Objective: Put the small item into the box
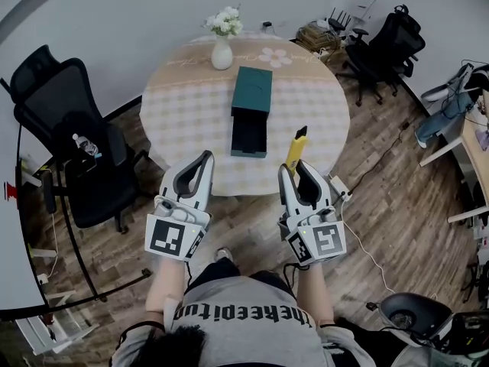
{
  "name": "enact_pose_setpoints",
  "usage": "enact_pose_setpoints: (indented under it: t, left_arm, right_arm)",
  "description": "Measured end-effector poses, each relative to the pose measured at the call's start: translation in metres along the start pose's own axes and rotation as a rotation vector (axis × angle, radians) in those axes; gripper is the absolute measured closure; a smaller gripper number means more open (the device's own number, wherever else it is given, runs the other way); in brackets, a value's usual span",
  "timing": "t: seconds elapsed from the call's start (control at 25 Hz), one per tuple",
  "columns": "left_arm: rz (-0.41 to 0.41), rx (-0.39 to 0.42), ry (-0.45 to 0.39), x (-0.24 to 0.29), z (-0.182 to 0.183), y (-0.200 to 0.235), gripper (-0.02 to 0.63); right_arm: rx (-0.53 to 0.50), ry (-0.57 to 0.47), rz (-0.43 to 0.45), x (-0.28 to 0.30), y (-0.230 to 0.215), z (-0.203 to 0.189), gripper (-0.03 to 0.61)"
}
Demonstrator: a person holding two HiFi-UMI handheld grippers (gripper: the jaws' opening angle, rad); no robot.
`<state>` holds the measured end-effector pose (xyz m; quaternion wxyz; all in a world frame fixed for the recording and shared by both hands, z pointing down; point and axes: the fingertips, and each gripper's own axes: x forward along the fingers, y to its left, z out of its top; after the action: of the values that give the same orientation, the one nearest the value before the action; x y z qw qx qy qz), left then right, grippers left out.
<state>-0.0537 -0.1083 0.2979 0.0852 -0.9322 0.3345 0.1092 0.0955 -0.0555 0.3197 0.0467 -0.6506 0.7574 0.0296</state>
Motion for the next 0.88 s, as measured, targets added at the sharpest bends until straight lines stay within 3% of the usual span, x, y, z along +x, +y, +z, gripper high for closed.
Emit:
enact_pose_setpoints:
  t: [0.88]
  left_arm:
    - [-0.032,-0.034,0.03,0.021,-0.021,0.024,0.597]
  right_arm:
    - [0.005,0.04,-0.035,0.027,-0.007,-0.014,0.459]
